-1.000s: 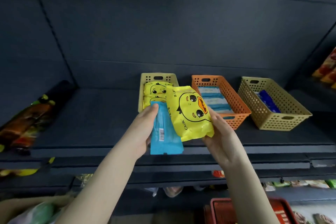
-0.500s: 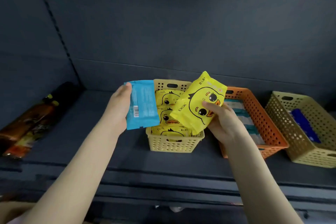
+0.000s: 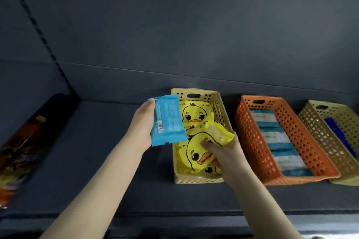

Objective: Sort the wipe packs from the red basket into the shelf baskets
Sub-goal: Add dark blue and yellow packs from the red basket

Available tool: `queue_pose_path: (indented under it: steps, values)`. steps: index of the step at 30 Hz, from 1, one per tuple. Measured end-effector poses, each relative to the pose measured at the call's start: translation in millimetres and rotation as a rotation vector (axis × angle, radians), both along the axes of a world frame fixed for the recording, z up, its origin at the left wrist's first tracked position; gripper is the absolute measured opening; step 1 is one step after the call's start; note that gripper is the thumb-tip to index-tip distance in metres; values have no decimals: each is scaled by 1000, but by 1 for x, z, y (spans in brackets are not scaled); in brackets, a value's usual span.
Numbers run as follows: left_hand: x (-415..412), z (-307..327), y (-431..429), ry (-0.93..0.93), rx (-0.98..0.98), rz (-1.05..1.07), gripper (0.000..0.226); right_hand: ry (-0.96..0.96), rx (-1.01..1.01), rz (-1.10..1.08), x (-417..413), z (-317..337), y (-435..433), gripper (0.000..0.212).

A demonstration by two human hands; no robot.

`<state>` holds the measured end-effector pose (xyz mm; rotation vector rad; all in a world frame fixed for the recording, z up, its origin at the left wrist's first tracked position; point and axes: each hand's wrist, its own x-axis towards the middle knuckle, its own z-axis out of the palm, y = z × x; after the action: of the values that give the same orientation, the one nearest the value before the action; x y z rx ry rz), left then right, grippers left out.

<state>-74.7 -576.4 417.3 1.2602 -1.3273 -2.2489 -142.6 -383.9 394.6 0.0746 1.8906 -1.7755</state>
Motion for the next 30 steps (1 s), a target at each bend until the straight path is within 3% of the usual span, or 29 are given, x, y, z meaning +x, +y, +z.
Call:
queue_pose_path:
  steps: [4, 9, 14, 19, 21, 24, 27, 30]
  values:
    - [-11, -10, -10, -13, 7, -98, 35, -198, -38, 30, -3, 21, 2, 30]
    - [-23, -16, -13, 0, 35, -179, 33, 182, 763, 412, -14, 43, 20, 34]
    - [-29, -20, -18, -3, 13, -213, 31, 378, 971, 540, -21, 31, 10, 57]
    - [-31, -19, -19, 7, -39, -241, 28, 413, 1282, 827, -26, 34, 3, 61]
    - [-32, -20, -19, 5, -43, -244, 28, 583, 1283, 774, -28, 42, 2, 54]
    - [-30, -21, -18, 5, -49, -239, 28, 776, 1085, 782, -33, 47, -2, 51]
    - [-29, -21, -17, 2, -63, -240, 31, 656, 1060, 1092, -38, 33, -10, 52]
    - [-28, -20, -16, 5, -69, -234, 32, 661, 1139, 1161, -42, 14, -16, 52]
